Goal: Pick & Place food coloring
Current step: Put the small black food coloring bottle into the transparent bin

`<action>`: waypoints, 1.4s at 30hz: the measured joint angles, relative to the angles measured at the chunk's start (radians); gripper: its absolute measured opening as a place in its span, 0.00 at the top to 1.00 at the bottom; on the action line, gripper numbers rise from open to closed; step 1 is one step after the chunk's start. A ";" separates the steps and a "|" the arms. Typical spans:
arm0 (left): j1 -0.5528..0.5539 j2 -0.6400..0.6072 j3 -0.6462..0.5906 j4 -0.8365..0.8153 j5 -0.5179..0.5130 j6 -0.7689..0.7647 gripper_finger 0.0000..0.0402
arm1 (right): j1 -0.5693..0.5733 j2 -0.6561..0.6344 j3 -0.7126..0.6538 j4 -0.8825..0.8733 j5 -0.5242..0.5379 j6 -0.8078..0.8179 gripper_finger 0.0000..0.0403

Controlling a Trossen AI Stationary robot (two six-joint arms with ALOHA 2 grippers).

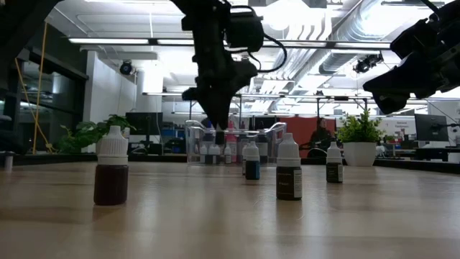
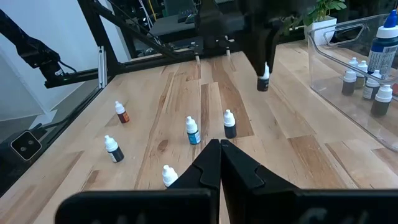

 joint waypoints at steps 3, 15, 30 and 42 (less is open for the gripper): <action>0.019 0.000 0.043 -0.045 0.027 -0.084 0.93 | 0.000 0.000 0.000 0.000 0.000 0.000 1.00; 0.062 0.000 0.139 -0.143 0.053 -0.129 0.93 | 0.000 0.000 0.000 0.000 0.000 0.000 1.00; 0.028 -0.001 0.559 -0.576 -0.135 -0.170 0.93 | 0.000 0.000 0.000 0.000 0.000 0.000 1.00; -0.031 -0.066 0.590 -0.573 -0.368 -0.248 0.93 | 0.000 0.000 0.000 0.000 0.000 0.000 1.00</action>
